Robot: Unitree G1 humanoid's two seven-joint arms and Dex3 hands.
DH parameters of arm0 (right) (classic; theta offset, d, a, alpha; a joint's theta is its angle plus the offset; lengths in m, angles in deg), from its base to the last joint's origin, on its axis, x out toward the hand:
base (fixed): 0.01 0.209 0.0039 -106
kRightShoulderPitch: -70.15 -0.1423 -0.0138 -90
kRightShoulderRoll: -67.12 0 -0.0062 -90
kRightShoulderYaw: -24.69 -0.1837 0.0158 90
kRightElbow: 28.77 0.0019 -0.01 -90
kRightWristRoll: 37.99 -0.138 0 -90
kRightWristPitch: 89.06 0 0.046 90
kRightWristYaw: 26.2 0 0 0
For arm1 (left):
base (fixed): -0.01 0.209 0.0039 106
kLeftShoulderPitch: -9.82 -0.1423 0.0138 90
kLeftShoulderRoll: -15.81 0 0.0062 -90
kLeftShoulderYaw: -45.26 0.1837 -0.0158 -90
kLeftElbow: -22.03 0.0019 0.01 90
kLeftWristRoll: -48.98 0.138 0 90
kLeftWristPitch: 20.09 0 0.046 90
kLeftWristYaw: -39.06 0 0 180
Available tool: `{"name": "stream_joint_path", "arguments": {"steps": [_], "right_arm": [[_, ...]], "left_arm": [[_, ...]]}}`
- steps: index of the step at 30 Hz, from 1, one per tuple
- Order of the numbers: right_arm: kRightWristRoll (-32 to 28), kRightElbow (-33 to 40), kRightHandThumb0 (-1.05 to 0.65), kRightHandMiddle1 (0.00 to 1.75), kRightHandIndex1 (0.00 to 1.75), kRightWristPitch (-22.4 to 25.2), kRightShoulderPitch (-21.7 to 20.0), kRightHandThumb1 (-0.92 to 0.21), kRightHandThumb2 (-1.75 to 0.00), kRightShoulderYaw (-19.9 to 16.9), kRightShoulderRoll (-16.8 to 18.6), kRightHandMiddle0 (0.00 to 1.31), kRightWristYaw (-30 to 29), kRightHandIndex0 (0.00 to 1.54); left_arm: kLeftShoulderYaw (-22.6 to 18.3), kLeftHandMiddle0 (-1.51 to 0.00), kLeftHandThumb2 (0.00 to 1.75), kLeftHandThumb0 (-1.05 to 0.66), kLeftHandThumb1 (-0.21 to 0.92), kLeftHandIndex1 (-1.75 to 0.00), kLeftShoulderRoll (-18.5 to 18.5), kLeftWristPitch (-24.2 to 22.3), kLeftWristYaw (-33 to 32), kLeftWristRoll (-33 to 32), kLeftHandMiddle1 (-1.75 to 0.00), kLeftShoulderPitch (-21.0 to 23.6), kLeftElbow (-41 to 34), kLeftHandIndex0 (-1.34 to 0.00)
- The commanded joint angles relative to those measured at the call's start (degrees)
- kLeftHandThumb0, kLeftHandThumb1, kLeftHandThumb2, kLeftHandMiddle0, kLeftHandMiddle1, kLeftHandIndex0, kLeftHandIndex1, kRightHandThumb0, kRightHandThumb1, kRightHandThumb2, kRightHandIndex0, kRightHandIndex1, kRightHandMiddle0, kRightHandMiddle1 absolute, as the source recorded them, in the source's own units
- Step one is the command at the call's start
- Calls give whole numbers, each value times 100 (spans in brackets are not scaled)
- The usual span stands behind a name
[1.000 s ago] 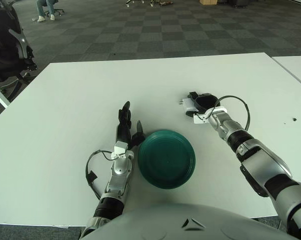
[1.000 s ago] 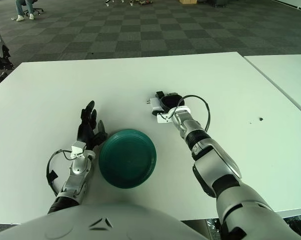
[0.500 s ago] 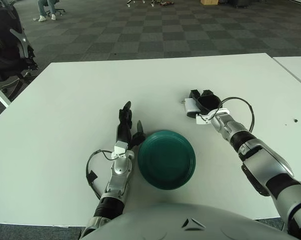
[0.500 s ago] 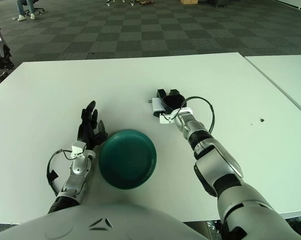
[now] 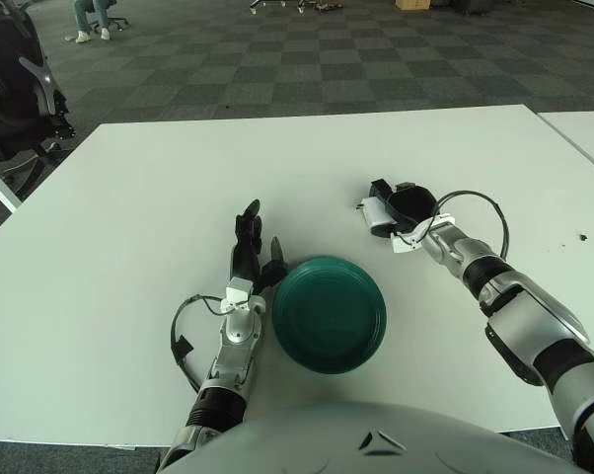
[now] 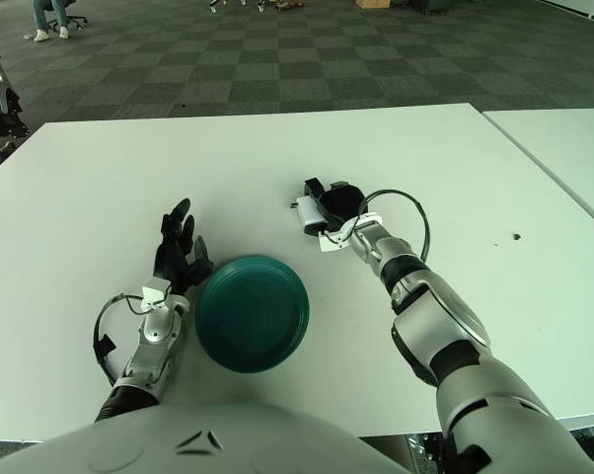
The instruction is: Put the charger into the plate.
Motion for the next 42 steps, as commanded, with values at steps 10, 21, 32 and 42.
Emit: {"name": "stream_joint_path", "arguments": {"steps": [10,21,32,42], "right_arm": [[-849,579,-40,175,175,-513,-366,-61,-94,-778,-511,39,842,87],[-1313,3847,-41,175,175,163,535,-56,-101,-1602,-815,43,1873,88],[-1837,6737,-44,175,175,648,1245,-44,-116,-1881,-967,52,3477,100],[-2498,8013,-46,175,175,544,1793,-39,-123,-1811,-1139,56,4564,112]], "left_arm": [[115,-28,104,-98,92,-70,211,-209,-75,139,-2,-599,1223,0],[196,-27,106,-98,92,-67,242,-394,-58,129,-2,-586,1038,0],[157,-29,107,-97,92,-69,331,-375,-144,63,-2,-474,1204,0],[255,-28,109,-100,92,-59,401,-441,-167,58,-1,-516,1007,0]]}}
